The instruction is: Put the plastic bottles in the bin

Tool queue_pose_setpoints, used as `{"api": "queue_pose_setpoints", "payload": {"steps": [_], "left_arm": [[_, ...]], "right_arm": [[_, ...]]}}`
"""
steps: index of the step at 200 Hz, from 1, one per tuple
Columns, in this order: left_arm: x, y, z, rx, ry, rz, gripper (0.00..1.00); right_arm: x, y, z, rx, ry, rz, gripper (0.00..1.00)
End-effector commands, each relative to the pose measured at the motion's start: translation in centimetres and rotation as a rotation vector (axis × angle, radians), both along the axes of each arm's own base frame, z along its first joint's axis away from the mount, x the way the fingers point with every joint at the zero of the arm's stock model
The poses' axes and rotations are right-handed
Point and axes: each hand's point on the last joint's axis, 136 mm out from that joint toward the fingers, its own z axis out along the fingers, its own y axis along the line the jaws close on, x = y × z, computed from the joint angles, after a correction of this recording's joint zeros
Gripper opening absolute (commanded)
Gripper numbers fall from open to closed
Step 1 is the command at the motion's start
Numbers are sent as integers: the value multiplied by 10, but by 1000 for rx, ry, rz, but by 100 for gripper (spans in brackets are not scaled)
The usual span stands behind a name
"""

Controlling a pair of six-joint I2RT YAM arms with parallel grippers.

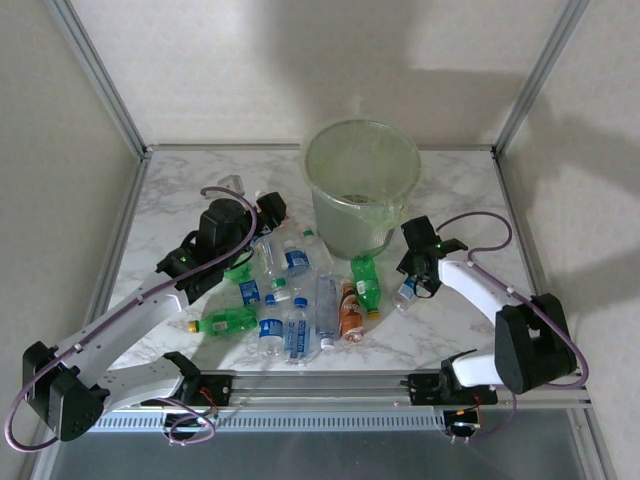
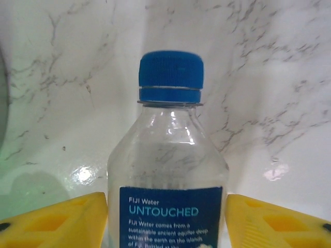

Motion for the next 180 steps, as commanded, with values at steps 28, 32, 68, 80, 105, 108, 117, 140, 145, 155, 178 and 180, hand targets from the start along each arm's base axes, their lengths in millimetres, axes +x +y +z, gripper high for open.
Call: {"api": "queue_pose_setpoints", "payload": {"steps": [28,32,68,80,105,108,117,140,145,155,178,180], "left_arm": [[-3,9,-1,-19,3,18,80],[-3,8,-2,-20,5,15,80],[-4,11,-2,-20,4,21,81],[-4,12,-3,-21,7,21,81],[-5,13,-5,-23,11,21,80],[-5,13,-5,-25,10,21,80],[-5,13,-5,-27,11,22,80],[-6,14,-8,-27,17,25,80],[-6,14,-9,-27,18,25,80],[-6,15,-10,-28,20,27,80],[-5,15,-10,-31,22,29,80],[-5,15,-10,-32,22,28,80]], "right_arm": [[-2,-7,5,-29,11,-27,62],[-2,-8,3,-30,17,-28,64],[2,3,-10,3,36,27,86],[4,5,-15,3,50,43,86],[3,0,-25,-13,69,32,81],[3,0,-26,-14,71,31,79],[3,-3,-29,-17,73,27,76],[4,-9,-34,-41,76,24,65],[4,-11,-35,-46,79,23,63],[5,-13,-36,-53,78,22,60],[6,-15,-36,-63,74,19,53],[6,-15,-36,-63,71,17,53]]}}
